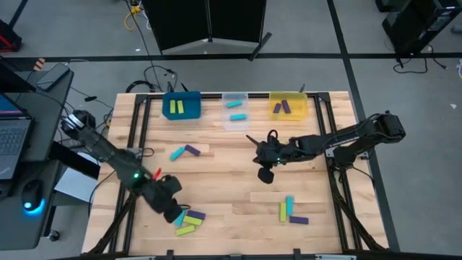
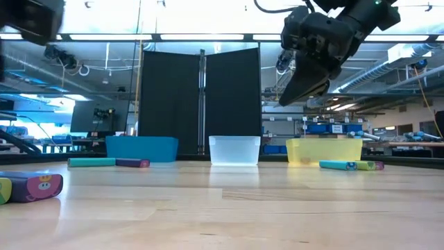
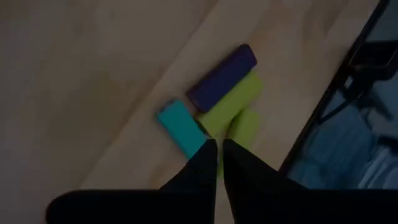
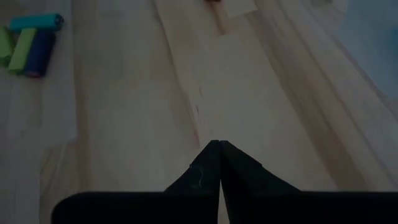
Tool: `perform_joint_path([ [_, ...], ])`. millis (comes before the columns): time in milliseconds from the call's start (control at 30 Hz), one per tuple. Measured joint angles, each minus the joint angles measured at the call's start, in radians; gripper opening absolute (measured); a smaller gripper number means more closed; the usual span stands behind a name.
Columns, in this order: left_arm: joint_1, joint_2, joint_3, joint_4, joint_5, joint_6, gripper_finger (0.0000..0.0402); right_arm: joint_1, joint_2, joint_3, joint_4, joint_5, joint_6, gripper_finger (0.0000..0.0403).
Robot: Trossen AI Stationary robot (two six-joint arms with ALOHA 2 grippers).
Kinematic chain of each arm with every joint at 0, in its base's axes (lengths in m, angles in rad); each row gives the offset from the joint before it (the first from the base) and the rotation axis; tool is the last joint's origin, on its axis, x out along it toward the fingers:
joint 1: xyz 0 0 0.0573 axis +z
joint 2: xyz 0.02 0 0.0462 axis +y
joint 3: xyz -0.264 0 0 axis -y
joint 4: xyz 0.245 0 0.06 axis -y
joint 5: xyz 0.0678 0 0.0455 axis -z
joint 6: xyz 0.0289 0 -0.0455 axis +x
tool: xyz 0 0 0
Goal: Sort blocks
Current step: Put the blue block into the transparent bin
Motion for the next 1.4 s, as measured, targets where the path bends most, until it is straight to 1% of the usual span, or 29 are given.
perform_joint_path([
  [133,-0.093,0.042,0.0,0.027,-0.039,-0.12,0.0053,0.024,0.0,0.0,0.0,0.047,-0.008,0.0011],
  [233,-0.124,0.117,0.0,0.031,-0.043,-0.169,0.005,0.036,0.0,0.0,0.0,0.056,-0.007,0.0009],
  [367,-0.134,0.222,-0.001,0.039,-0.039,-0.171,0.0031,0.041,0.0,0.0,0.001,0.056,-0.007,0.0015],
  [500,-0.134,0.29,-0.001,0.078,-0.039,-0.118,0.0009,0.041,0.001,0.0,0.002,0.057,-0.008,0.0013],
  [667,-0.128,0.333,-0.009,0.157,-0.025,-0.096,0.0007,0.032,0.001,0.0,-0.005,0.057,-0.034,0.0011],
  [900,-0.115,0.347,-0.007,0.157,-0.023,-0.094,0.0008,0.024,0.001,0.0,-0.005,0.057,-0.044,0.0012],
  [1033,-0.104,0.345,-0.007,0.165,-0.017,-0.066,0.0008,0.024,0.001,0.0,-0.005,0.057,-0.045,0.0011],
  [1300,-0.095,0.292,0.02,0.047,-0.053,-0.044,0.0008,0.024,0.001,0.0,-0.005,0.057,-0.044,0.0012],
  [1400,-0.095,0.293,0.029,0.072,-0.059,-0.003,0.0008,0.024,0.001,0.0,-0.005,0.057,-0.037,0.0012],
])
